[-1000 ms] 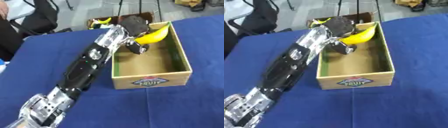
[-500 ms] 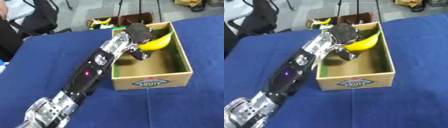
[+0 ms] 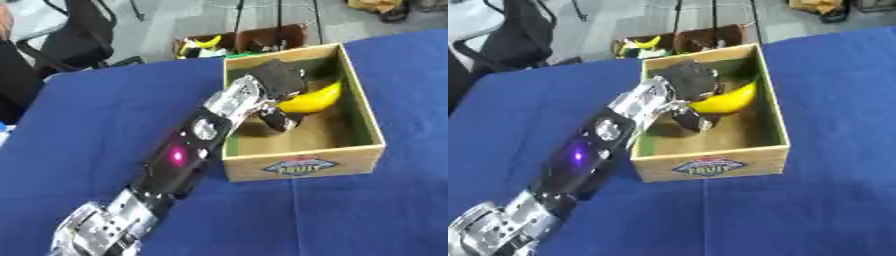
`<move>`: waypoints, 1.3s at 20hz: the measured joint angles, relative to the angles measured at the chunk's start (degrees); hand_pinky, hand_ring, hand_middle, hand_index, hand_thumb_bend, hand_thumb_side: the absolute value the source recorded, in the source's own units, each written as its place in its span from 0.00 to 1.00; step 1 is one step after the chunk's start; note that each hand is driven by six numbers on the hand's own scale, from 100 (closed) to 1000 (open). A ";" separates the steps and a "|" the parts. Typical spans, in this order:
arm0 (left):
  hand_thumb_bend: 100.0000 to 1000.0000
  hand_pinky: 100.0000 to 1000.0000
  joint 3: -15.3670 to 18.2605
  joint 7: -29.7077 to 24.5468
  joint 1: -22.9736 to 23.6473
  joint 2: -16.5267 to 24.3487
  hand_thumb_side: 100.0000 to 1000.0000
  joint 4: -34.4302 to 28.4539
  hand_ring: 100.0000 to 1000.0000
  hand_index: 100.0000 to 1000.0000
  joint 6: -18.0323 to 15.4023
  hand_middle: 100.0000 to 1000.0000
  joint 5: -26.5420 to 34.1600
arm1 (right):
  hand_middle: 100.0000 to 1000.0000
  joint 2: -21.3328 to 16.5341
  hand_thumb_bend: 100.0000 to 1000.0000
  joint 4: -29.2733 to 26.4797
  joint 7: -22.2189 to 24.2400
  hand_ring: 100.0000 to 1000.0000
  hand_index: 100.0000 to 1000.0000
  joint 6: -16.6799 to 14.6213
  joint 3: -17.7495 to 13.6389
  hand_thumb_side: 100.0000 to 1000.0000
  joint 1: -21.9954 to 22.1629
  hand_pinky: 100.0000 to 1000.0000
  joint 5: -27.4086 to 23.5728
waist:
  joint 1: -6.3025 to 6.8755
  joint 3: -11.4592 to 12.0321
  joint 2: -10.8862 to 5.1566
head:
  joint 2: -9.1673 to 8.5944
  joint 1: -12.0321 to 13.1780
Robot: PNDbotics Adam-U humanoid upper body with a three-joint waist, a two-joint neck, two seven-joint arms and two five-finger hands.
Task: Pick up objects on the table and place them in the box.
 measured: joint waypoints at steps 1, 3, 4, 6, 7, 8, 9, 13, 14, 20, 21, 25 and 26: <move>0.00 0.46 -0.11 -0.52 0.00 0.00 0.60 0.03 0.64 0.80 -0.13 0.67 -0.21 | 0.55 0.00 0.00 0.00 0.01 0.68 0.83 0.01 0.00 1.00 0.00 0.61 0.00 | 0.00 0.08 0.00 | 0.00 -0.01; 0.05 0.56 -0.14 -1.58 0.00 -0.01 0.64 -0.02 0.74 0.85 0.03 0.76 -0.99 | 0.55 0.00 0.00 0.00 0.03 0.68 0.83 0.03 0.00 1.00 0.02 0.61 0.01 | 0.00 0.26 0.00 | 0.01 -0.03; 0.10 0.62 -0.14 -2.01 0.02 0.00 0.66 -0.07 0.79 0.89 0.36 0.81 -1.58 | 0.55 0.00 0.00 0.00 0.04 0.68 0.83 0.04 0.00 1.00 0.02 0.61 0.01 | 0.00 0.34 -0.01 | 0.02 -0.03; 0.17 0.66 -0.14 -2.65 0.03 0.00 0.69 -0.44 0.82 0.92 1.25 0.84 -2.77 | 0.55 0.00 0.00 0.00 0.07 0.68 0.83 0.07 0.01 1.00 0.05 0.61 0.01 | 0.00 0.36 -0.01 | 0.03 -0.03; 0.18 0.66 -0.13 -2.84 0.03 0.00 0.69 -0.65 0.82 0.92 1.81 0.85 -3.32 | 0.55 0.00 0.00 0.00 0.08 0.68 0.83 0.08 0.01 1.00 0.05 0.61 0.01 | 0.00 0.39 -0.02 | 0.03 -0.03; 0.25 0.66 -0.12 -2.99 0.03 0.00 0.72 -0.90 0.82 0.94 2.34 0.86 -3.77 | 0.55 0.00 0.00 0.00 0.09 0.68 0.83 0.09 0.01 1.00 0.06 0.61 0.01 | -0.01 0.42 -0.06 | 0.03 -0.03; 0.26 0.66 -0.11 -3.12 0.03 0.01 0.73 -1.01 0.82 0.94 2.78 0.86 -4.08 | 0.55 0.01 0.00 0.00 0.10 0.68 0.83 0.10 0.01 1.00 0.07 0.61 0.01 | -0.02 0.47 -0.09 | 0.03 -0.03; 0.27 0.64 0.20 -3.67 0.03 0.03 0.77 -1.80 0.81 0.93 3.93 0.84 -4.22 | 0.55 0.03 0.00 0.00 0.17 0.68 0.82 0.17 0.01 1.00 0.31 0.61 0.01 | -0.14 0.69 -0.28 | 0.05 -0.03; 0.27 0.63 0.31 -3.86 0.03 0.05 0.76 -2.18 0.80 0.92 4.14 0.83 -3.88 | 0.55 0.04 0.00 0.00 0.18 0.68 0.82 0.18 0.01 1.00 0.42 0.61 0.01 | -0.17 0.73 -0.32 | 0.06 -0.03; 0.21 0.57 1.40 -5.60 0.59 1.31 0.78 -6.45 0.77 0.89 5.24 0.79 0.80 | 0.55 0.15 0.00 0.00 0.16 0.68 0.82 0.19 -0.01 1.00 0.65 0.61 0.04 | -0.24 1.44 -1.04 | 0.43 -0.51; 0.20 0.56 1.65 -5.92 0.77 1.72 0.78 -7.48 0.76 0.89 5.43 0.78 1.96 | 0.55 0.23 0.00 0.00 0.15 0.68 0.82 0.20 -0.02 1.00 0.78 0.61 0.07 | -0.26 1.56 -1.06 | 0.51 -0.63; 0.16 0.52 2.53 -7.10 1.69 3.39 0.80 -12.42 0.74 0.87 6.34 0.77 6.95 | 0.55 0.45 0.00 0.01 -0.01 0.68 0.82 0.30 -0.07 1.00 1.05 0.61 0.18 | -0.62 2.15 -1.68 | 0.79 -1.19; 0.15 0.51 2.78 -7.37 1.98 3.82 0.80 -13.69 0.74 0.86 6.61 0.76 8.21 | 0.55 0.45 0.00 0.01 -0.07 0.68 0.82 0.33 -0.07 1.00 1.06 0.61 0.19 | -0.73 2.33 -1.80 | 0.99 -1.36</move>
